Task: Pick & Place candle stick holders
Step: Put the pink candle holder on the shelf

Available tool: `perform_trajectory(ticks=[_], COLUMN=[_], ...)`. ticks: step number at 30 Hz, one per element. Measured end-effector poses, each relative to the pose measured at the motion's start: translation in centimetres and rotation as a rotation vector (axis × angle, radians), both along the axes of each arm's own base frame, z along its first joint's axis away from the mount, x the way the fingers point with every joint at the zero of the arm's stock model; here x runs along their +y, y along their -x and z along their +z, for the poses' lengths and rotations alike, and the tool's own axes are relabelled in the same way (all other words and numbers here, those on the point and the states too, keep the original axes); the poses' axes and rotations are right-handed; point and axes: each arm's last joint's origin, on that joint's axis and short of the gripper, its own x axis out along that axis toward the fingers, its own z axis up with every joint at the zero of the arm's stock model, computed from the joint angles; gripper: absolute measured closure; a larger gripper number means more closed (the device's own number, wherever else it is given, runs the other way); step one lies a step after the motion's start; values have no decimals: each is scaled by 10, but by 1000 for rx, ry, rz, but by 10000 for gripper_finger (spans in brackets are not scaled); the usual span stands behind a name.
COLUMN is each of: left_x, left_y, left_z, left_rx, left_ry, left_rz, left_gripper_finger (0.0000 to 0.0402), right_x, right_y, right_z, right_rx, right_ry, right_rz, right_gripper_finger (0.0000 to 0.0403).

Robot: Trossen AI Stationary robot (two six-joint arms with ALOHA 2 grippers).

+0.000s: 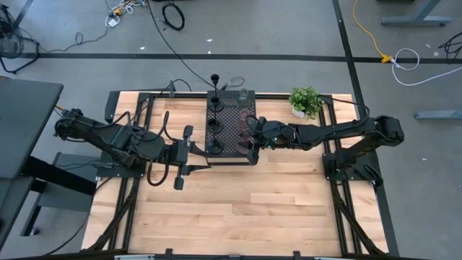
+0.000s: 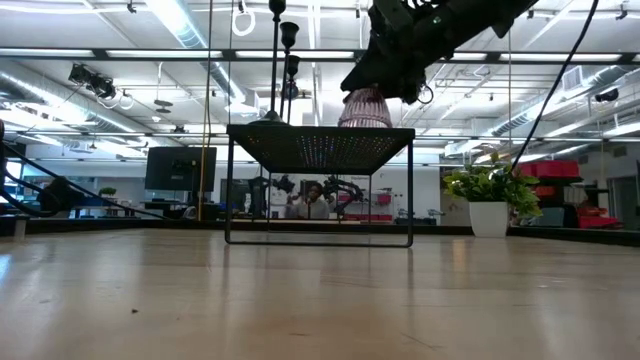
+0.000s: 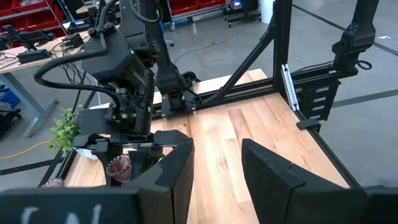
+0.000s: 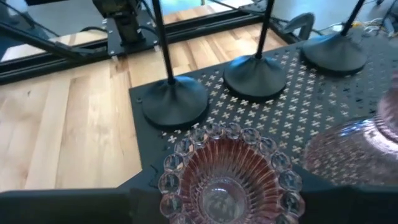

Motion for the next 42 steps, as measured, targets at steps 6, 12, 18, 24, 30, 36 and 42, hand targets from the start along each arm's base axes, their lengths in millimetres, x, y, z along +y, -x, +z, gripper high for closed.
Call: perform_trajectory(ticks=[6,12,18,24,30,36,42], left_x=[0,0,0,0,0,0,0], left_y=[0,0,0,0,0,0,0], left_z=[0,0,-1,-1,-2,-2,-2], left_rx=[1,3,9,14,16,16,16], left_ry=[0,-1,-3,-5,-5,-5,-4], left_rz=[0,0,0,0,0,0,0], left_gripper_finger=[264,264,264,264,264,264,264], right_x=[-1,-3,-4,-4,-4,-5,-5], right_y=[-2,-13,-11,-11,-11,-11,-12], right_z=[-1,-13,-12,-12,-11,-12,-11], right_rx=[-4,-1,10,21,19,24,8], right_ry=[10,17,18,21,25,40,47], right_rz=[-17,-20,-20,-9,-14,-35,-43], right_gripper_finger=[264,264,264,264,264,198,176])
